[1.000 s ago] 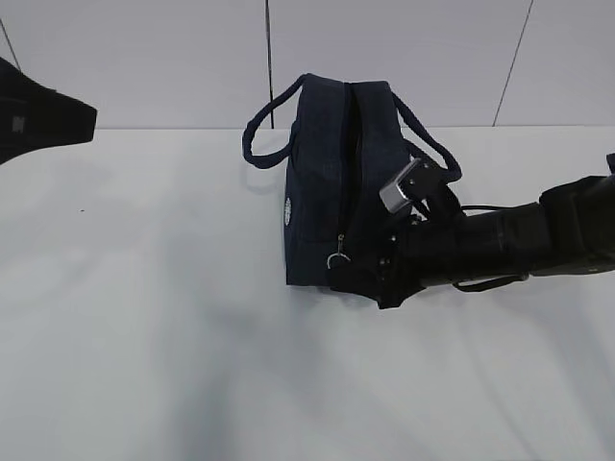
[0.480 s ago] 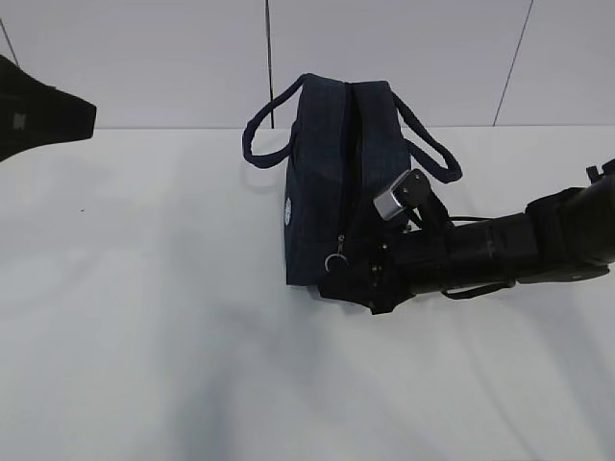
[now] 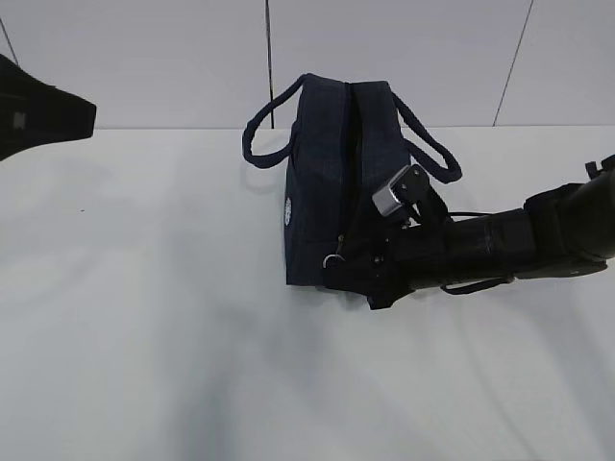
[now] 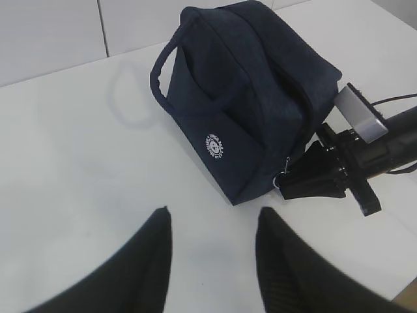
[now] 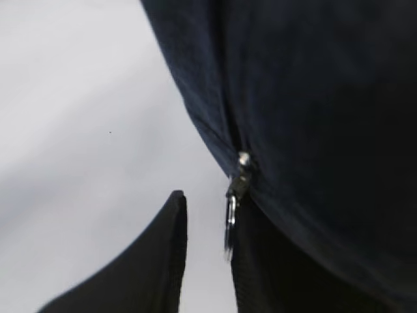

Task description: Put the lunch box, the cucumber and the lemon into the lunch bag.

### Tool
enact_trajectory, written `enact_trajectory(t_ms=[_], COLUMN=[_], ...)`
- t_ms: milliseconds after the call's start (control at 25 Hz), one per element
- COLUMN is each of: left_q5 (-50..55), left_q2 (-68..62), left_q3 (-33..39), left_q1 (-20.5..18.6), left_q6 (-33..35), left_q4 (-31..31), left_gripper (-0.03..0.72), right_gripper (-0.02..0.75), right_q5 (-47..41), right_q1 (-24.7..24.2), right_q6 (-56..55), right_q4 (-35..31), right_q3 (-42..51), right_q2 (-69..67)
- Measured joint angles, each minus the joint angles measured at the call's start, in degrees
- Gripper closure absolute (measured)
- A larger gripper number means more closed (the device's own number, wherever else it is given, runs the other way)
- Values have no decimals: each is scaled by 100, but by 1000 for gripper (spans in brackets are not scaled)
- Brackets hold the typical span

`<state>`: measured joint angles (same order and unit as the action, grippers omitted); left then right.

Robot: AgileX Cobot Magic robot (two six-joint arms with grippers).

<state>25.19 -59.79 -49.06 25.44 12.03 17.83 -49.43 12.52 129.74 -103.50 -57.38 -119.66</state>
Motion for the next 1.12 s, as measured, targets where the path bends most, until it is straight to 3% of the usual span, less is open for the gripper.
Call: enact_trajectory(t_ms=[240, 640, 920, 1120], left_q5=[0, 0, 0, 0], left_q2=[0, 0, 0, 0], left_q3=[0, 0, 0, 0], left_q1=[0, 0, 0, 0], left_q6=[0, 0, 0, 0], left_q4=[10, 10, 10, 10], left_gripper=[380, 380, 380, 380], right_gripper=[731, 737, 737, 737], right_q5=[202, 145, -112, -303], right_q1=[0, 0, 0, 0], right_q6=[0, -199, -1229, -1693], right_q4=[0, 28, 1051, 1438], right_q3=[0, 0, 0, 0], right_q2=[-10, -10, 385, 679])
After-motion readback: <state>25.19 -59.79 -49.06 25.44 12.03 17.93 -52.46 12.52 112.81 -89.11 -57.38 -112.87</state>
